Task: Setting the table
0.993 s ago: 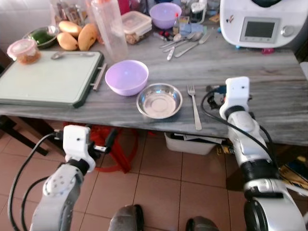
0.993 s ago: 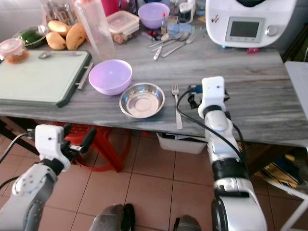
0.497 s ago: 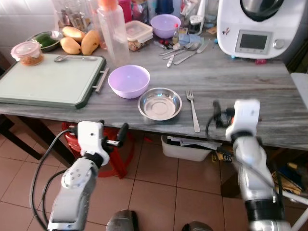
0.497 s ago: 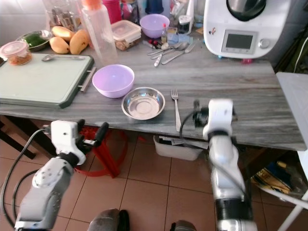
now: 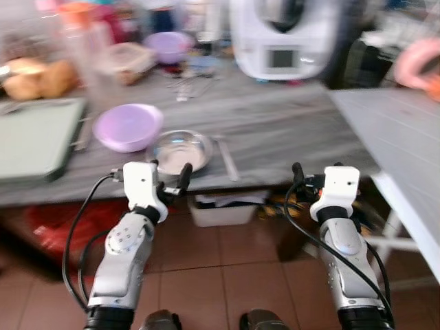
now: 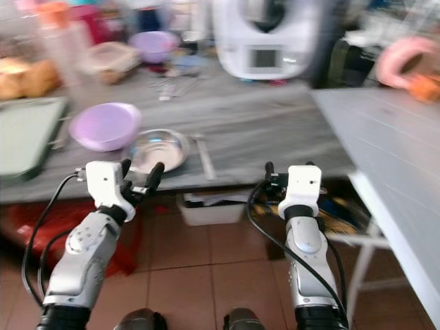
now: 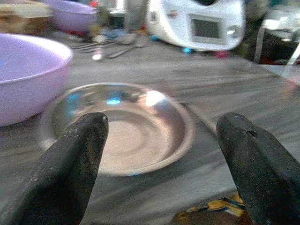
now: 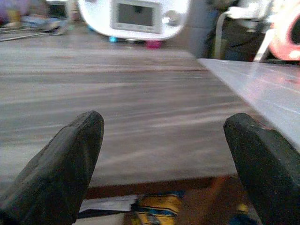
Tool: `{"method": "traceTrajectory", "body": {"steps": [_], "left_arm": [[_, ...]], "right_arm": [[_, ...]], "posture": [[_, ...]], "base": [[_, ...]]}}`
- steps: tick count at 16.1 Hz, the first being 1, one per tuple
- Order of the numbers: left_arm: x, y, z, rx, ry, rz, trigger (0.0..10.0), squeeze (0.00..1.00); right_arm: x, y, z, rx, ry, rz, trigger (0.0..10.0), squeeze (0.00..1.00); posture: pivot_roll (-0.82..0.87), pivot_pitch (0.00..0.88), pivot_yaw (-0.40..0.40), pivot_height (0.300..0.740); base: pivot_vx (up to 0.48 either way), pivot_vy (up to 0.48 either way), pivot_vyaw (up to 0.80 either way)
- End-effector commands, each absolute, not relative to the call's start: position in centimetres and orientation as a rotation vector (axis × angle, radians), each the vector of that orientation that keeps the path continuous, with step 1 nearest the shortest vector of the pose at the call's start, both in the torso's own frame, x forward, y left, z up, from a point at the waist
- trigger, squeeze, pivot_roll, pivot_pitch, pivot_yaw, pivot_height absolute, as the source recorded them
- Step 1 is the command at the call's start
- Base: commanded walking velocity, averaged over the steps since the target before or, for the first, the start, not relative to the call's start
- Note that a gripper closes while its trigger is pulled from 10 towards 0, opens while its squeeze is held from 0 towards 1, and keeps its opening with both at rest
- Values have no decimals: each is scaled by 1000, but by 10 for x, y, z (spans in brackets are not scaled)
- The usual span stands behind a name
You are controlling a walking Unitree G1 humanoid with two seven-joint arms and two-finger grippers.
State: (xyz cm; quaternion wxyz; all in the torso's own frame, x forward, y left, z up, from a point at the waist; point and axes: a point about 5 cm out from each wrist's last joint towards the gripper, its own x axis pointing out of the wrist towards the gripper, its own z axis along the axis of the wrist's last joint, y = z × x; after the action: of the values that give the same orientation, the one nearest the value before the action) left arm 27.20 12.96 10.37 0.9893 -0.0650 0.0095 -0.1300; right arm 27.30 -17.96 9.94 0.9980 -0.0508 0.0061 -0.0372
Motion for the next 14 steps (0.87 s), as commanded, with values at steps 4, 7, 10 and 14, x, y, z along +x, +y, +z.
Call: {"method": "traceTrajectory", "body": {"steps": [4,7,10,14], "left_arm": [[275,131,101,-125,18,-230,10000,0],[274,129,98,-130,22,-224,10000,0],[275,130,97,-128,24,-221,10000,0],[276,131,97,-121,23,-227,10000,0]], "right_arm": [[275,-175,108,-108,-17,-24,10000,0],[273,-173,106,-159,-7,27,10000,0],[272,-176,102,-164,13,13,10000,0],[270,-187,99,-149,35,-67,10000,0]], "posture": [[-50,0,1,740],[-60,0,4,740],[-59,0,5,740],[-59,0,12,740]], "base": [[-142,0,0],[-295,0,0],[-299,0,0],[-295,0,0]]}}
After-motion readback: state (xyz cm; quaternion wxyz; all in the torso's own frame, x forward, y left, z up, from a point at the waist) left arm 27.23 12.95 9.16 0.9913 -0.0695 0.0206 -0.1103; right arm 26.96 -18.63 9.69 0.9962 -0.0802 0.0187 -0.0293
